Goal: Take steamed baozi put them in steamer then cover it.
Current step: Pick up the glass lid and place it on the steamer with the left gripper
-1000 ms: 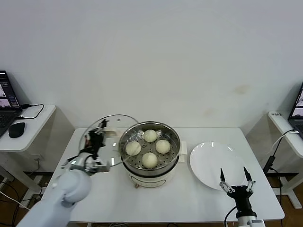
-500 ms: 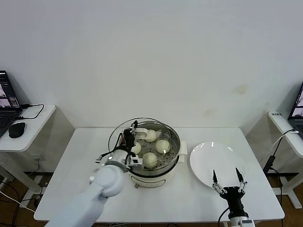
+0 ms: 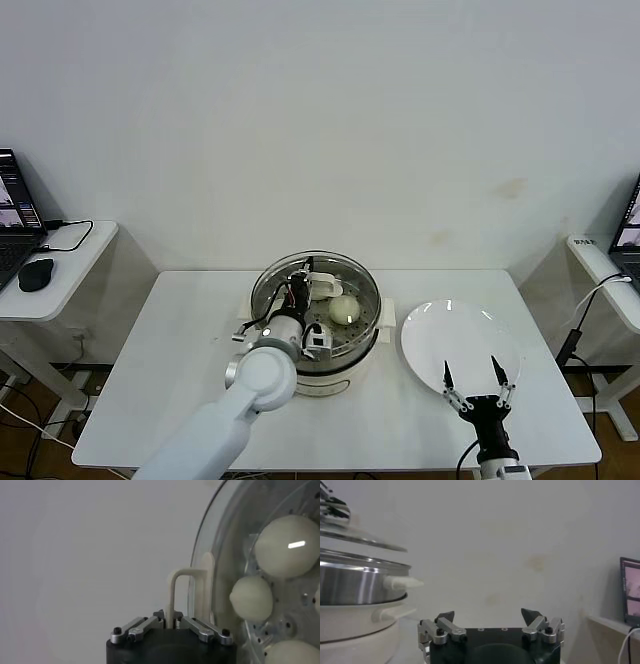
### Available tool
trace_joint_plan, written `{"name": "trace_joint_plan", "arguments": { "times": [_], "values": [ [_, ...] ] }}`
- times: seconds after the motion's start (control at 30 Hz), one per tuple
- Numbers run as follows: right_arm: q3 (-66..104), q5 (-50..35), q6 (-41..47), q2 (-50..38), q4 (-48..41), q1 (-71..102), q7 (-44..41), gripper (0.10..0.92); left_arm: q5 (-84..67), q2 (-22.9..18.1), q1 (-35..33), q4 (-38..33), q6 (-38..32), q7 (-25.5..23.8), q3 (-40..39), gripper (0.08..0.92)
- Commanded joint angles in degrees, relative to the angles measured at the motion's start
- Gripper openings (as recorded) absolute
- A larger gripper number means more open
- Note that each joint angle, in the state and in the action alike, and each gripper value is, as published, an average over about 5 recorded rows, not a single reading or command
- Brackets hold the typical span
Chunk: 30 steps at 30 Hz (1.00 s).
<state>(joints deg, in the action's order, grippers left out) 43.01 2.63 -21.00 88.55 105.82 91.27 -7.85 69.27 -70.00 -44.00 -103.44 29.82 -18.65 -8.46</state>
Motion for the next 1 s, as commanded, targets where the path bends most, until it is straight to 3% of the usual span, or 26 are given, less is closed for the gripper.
{"name": "trace_joint_plan", "arguments": {
  "times": [0.03,1.0],
  "values": [
    [-0.2,0.4,-0.1,0.0,-0.1,-0.1,0.0,0.823,3.2,-2.5,0.6,2.4,-0.2,-0.6,-0.9,0.155],
    [-1.4,1.1,-0.4,0.0,-0.2,0.2,-0.4,0.823,1.7,-3.5,-2.4,2.6,-0.7,1.1,2.0,0.155]
  ]
}}
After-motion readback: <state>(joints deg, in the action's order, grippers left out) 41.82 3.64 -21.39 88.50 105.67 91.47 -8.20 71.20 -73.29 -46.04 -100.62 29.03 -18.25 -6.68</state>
